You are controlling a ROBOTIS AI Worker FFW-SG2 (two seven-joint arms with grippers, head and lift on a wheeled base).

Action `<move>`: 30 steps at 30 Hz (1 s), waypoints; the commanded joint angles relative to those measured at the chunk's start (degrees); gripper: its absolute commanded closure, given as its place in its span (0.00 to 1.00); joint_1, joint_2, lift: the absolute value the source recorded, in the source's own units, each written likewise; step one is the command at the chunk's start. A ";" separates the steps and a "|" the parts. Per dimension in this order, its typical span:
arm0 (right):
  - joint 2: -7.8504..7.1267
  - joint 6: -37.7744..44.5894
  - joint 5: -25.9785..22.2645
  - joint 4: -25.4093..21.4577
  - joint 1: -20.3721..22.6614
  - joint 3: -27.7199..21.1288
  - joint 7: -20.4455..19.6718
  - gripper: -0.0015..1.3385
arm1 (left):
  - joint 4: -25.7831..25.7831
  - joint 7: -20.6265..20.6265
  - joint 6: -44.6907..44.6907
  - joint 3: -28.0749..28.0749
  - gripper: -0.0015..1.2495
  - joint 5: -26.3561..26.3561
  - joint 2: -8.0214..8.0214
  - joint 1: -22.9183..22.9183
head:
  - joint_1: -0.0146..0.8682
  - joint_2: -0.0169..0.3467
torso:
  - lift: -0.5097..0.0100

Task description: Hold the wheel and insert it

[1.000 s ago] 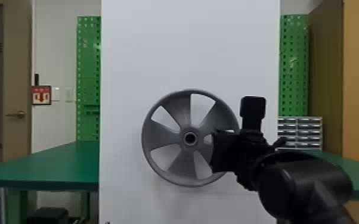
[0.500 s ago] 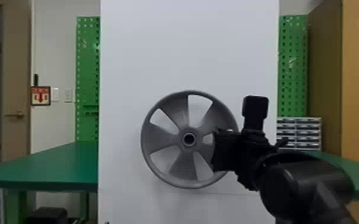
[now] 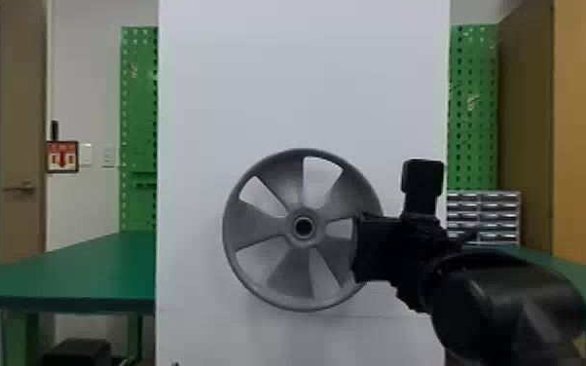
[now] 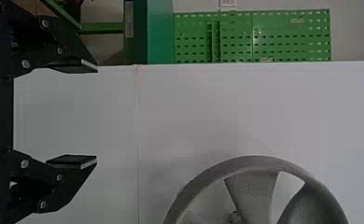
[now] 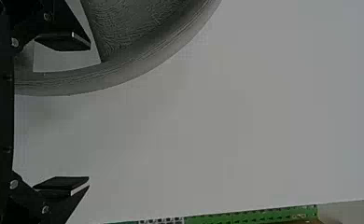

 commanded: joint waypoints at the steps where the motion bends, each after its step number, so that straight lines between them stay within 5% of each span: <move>1: 0.05 -0.33 0.36 0.27 0.06 -0.01 0.70 0.00 | 0.00 0.01 0.00 0.00 0.44 0.00 0.00 0.00 | 0.02 0.31 | 0.06; 19: 0.05 -1.21 0.36 -0.35 0.59 0.08 2.02 0.00 | 0.00 0.01 0.00 0.09 0.44 0.09 0.00 0.09 | 0.02 0.31 | 0.06; 30: 0.05 -0.68 0.45 -11.68 6.57 1.84 5.09 0.00 | -0.09 0.01 0.00 0.26 0.44 0.35 0.00 0.17 | 0.02 0.31 | 0.06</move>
